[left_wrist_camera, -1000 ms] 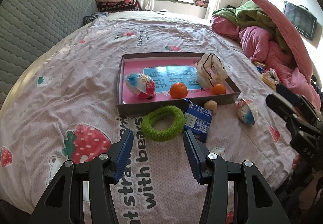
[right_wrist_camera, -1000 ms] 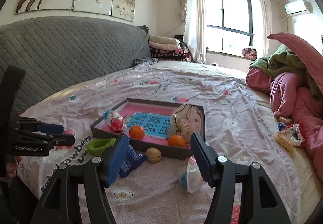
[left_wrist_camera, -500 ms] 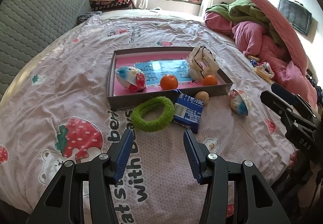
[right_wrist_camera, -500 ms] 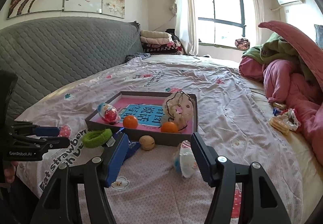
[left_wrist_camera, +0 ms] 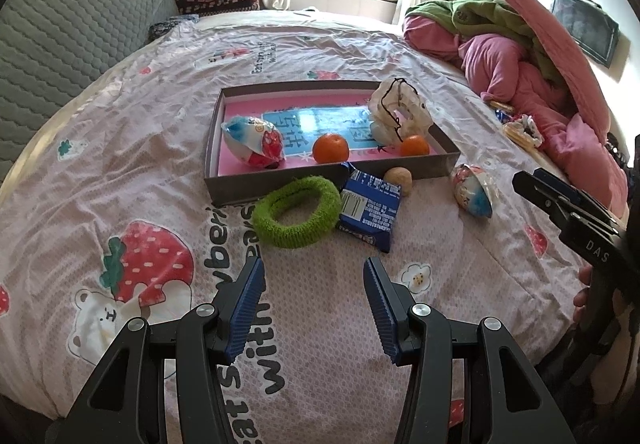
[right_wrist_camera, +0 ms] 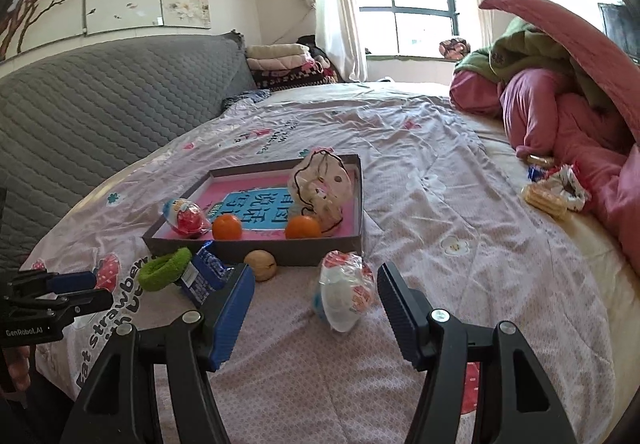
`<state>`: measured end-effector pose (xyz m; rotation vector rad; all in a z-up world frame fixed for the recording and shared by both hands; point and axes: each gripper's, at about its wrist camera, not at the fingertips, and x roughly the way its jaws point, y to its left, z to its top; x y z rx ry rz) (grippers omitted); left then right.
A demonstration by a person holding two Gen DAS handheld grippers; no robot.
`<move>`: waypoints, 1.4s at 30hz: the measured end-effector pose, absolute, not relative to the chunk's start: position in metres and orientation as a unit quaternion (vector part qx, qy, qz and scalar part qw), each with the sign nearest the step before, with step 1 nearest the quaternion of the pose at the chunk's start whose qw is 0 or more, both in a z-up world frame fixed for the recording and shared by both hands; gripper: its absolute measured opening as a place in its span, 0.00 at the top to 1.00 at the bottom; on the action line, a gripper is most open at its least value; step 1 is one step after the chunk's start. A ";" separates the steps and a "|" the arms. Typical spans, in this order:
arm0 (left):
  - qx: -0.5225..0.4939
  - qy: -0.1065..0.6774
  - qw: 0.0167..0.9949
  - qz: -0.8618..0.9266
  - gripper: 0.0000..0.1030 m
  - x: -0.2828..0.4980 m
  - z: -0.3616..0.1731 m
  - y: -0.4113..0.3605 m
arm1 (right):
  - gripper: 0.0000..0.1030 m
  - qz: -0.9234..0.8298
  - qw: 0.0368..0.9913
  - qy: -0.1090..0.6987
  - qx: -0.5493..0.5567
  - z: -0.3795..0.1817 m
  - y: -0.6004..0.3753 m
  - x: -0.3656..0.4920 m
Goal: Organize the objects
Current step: 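Move the left tool to the green ring while the right tool approaches the white wrapped egg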
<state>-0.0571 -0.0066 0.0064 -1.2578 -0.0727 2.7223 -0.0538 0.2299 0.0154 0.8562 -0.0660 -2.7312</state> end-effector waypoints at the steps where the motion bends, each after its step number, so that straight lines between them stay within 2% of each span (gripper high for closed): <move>1: -0.419 -0.024 0.071 0.905 0.48 -0.058 0.005 -0.007 | 0.38 -0.944 0.138 -0.024 0.299 0.014 0.231 -0.054; 10: -0.426 -0.026 0.069 0.902 0.48 -0.060 -0.002 -0.008 | 0.38 -0.939 0.134 -0.024 0.315 0.008 0.230 -0.059; 24: -0.435 -0.036 0.061 0.897 0.48 -0.061 -0.012 -0.008 | 0.38 -0.928 0.142 0.026 0.344 -0.004 0.207 -0.060; 42: -0.439 -0.037 0.054 0.896 0.48 -0.068 -0.019 -0.010 | 0.38 -0.924 0.135 0.034 0.357 -0.011 0.204 -0.064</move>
